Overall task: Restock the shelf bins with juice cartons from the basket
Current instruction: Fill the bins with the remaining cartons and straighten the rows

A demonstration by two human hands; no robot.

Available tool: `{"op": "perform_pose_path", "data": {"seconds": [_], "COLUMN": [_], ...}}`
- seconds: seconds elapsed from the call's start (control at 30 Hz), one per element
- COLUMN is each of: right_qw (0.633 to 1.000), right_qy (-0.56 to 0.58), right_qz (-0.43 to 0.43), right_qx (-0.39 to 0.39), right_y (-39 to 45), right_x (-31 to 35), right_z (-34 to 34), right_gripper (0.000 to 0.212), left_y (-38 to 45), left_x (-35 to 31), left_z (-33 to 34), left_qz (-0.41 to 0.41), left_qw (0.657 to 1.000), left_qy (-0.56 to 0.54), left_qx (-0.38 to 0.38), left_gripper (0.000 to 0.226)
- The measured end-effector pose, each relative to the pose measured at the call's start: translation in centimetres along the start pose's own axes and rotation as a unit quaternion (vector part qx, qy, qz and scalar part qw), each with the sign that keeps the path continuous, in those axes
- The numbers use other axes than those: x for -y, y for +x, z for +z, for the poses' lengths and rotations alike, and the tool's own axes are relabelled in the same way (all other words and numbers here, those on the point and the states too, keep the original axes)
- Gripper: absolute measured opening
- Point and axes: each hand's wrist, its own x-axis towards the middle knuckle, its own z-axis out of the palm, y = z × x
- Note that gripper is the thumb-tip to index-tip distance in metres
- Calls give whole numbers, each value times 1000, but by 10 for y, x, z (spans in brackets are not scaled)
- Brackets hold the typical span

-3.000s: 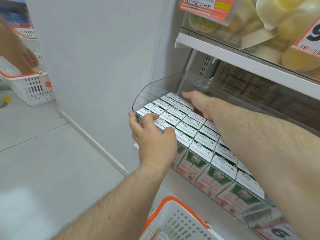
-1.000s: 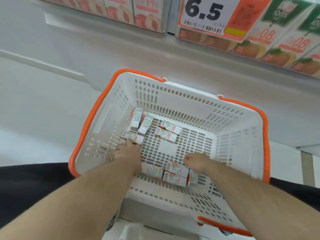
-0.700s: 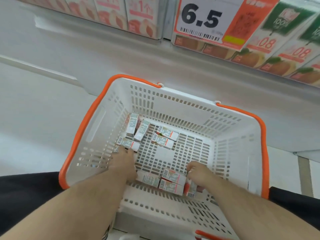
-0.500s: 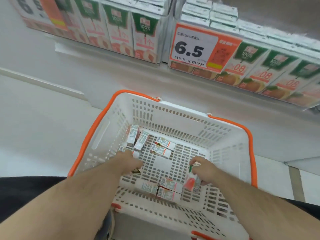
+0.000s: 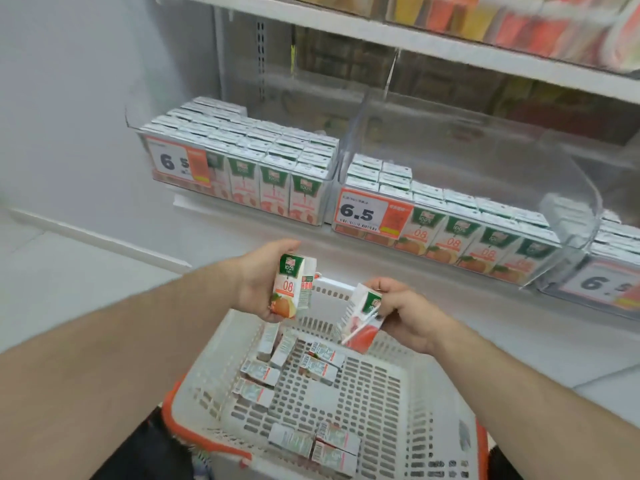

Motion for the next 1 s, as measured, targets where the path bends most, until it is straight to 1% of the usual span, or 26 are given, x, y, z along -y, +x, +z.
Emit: {"op": "perform_pose_path", "data": {"seconds": [0.07,0.13,0.27,0.3,0.33,0.37,0.4,0.47,0.53,0.57,0.6,0.67,0.7,0.73,0.77,0.8,0.83,0.87,0.9,0.93,1.0], "right_qw": [998,986,933,919,907,895,882,858,841,837,835,824,823,834,861,891,911,921,926,930,929], "right_qy": [-44,-128,-314,-344,-366,-385,-405,-445,-473,-478,-477,-478,-468,-435,-369,-284,-207,-156,-143,-148,-183], "right_qz": [-52,-98,-168,-187,-206,-223,-238,-256,-262,-266,-273,-305,-321,-337,-345,-346,-342,-337,-330,-321,-309], "right_qx": [16,31,41,40,38,36,33,26,24,21,15,3,-11,-30,-53,-77,-100,-114,-114,-101,-87], "right_y": [-8,-14,-15,-14,-14,-16,-17,-22,-26,-28,-28,-28,-28,-25,-25,-25,-25,-25,-25,-26,-21], "right_x": [17,32,48,50,52,55,58,67,76,80,84,90,91,91,91,91,92,93,94,95,100], "right_z": [7,12,19,19,20,22,23,27,30,33,35,39,43,47,53,59,65,73,81,89,105], "right_gripper": [41,42,42,47,52,56,57,63,70,73,75,81,85,88,89,85,76,63,51,45,52], "left_y": [-16,-25,-32,-30,-27,-25,-24,-24,-27,-27,-27,-27,-29,-30,-34,-37,-43,-46,-49,-53,-58], "left_x": [-16,-27,-30,-29,-28,-27,-26,-24,-21,-20,-20,-20,-20,-21,-23,-26,-29,-32,-36,-40,-46], "left_z": [3,2,-4,-4,-4,-2,0,7,15,20,24,28,28,26,24,21,18,14,11,8,4], "left_qz": [28,62,121,139,163,188,211,230,254,275,299,339,354,363,376,385,395,400,403,407,412], "left_qw": [999,996,987,980,965,943,917,874,835,817,806,798,803,812,817,818,812,798,779,760,737], "left_qy": [19,61,105,140,198,266,331,426,488,505,509,488,464,436,407,385,372,371,376,381,381], "left_qx": [-5,-10,-13,-25,-47,-68,-72,-41,-28,-34,-48,-96,-121,-141,-160,-185,-217,-257,-298,-335,-375], "left_gripper": [55,42,23,17,14,19,28,53,75,80,77,66,62,59,56,53,50,47,47,47,46]}}
